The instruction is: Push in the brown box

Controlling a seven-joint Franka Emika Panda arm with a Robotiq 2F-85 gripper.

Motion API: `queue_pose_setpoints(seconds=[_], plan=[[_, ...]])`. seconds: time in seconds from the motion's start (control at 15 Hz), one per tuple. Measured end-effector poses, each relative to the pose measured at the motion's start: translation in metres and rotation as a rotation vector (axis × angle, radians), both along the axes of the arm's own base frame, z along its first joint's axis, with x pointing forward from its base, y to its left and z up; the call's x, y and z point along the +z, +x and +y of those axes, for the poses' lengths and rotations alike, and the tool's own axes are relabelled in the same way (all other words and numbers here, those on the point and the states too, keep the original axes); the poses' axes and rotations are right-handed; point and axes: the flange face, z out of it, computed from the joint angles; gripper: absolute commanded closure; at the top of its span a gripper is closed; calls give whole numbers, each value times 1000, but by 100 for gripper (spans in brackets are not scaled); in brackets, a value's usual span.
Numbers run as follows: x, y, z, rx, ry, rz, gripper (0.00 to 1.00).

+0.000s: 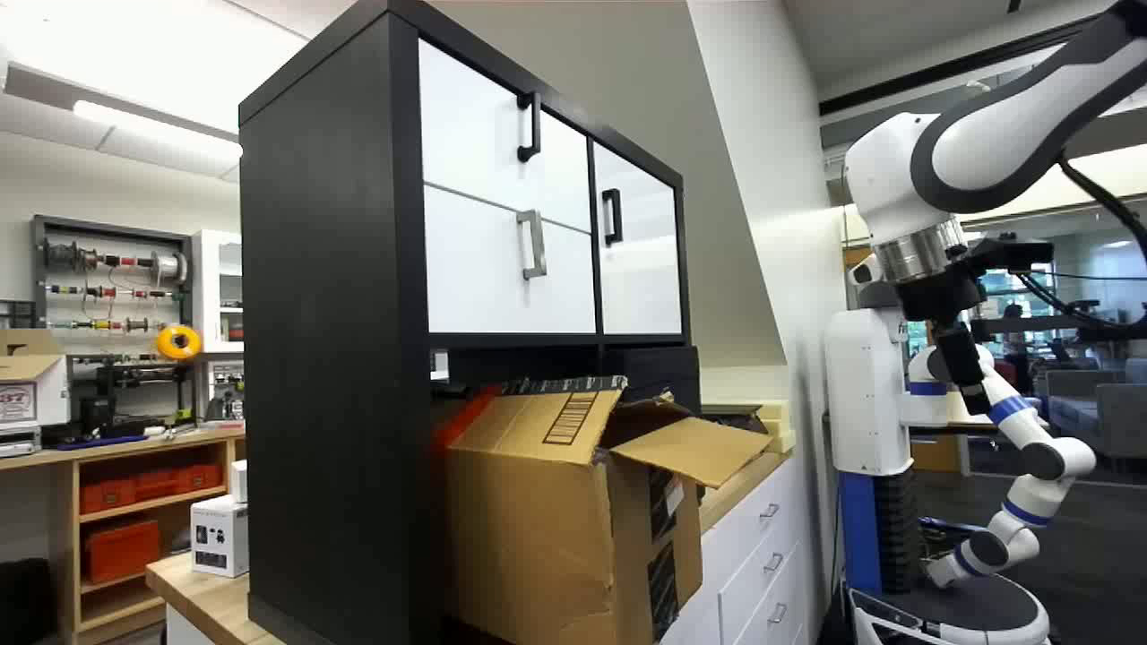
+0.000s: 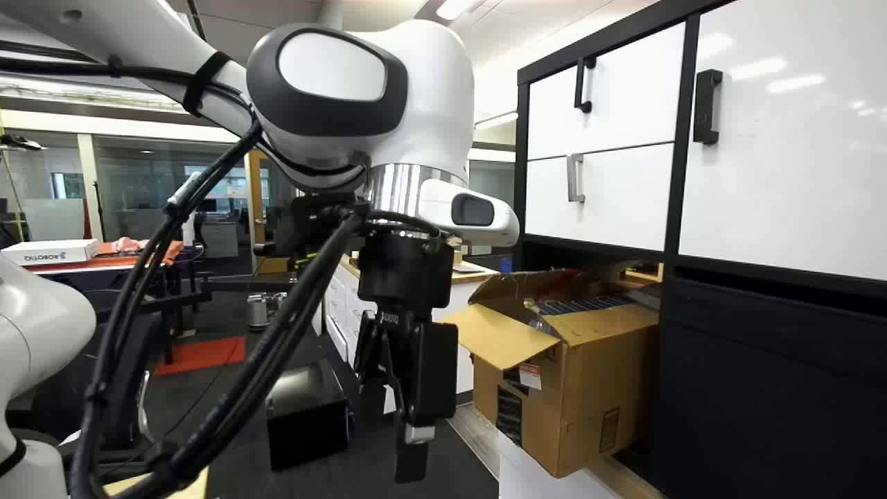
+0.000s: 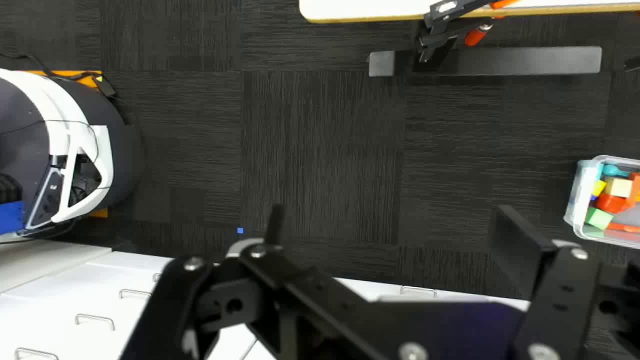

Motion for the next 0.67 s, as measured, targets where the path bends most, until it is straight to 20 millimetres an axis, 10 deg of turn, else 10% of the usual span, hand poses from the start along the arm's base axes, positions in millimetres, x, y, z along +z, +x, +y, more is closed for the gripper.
queue_pose_setpoints(seconds=[0.67], plan=[[0, 0, 0, 0, 0, 0, 0]])
